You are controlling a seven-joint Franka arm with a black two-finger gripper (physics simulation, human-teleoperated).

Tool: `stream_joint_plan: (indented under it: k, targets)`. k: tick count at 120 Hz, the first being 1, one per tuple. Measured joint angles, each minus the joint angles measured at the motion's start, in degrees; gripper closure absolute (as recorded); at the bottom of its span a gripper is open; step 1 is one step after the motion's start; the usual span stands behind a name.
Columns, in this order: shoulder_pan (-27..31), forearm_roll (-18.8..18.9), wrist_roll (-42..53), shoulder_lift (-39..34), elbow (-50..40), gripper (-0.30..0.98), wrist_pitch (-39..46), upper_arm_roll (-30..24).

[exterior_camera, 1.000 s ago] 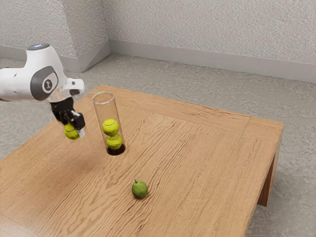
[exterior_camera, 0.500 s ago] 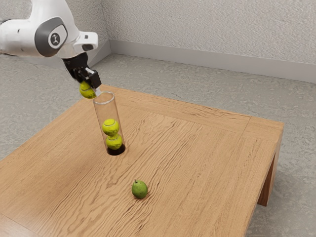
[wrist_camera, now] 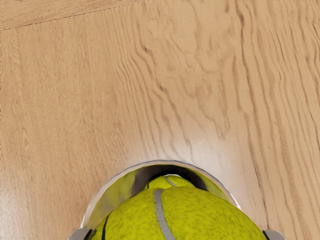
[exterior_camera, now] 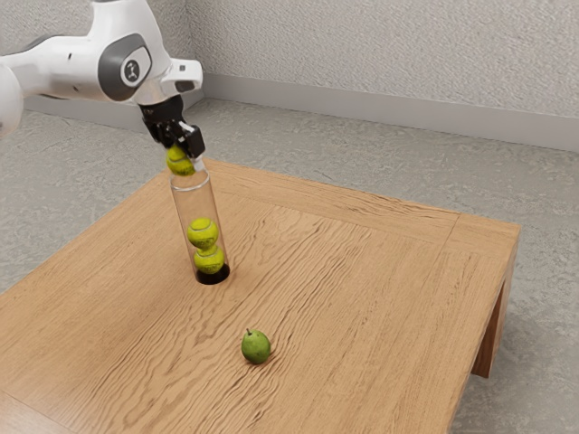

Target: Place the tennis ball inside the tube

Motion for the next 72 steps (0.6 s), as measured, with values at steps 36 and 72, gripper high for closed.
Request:
stream_joint_plan:
  k: [36, 72]
  targets:
    - [0.43, -0.01, -0.17, 2.61, 1.1, 0.43, 0.18, 0.08]
    - [0.11, -0.97, 0.59, 2.61, 1.2, 0.18, 0.02, 0.23]
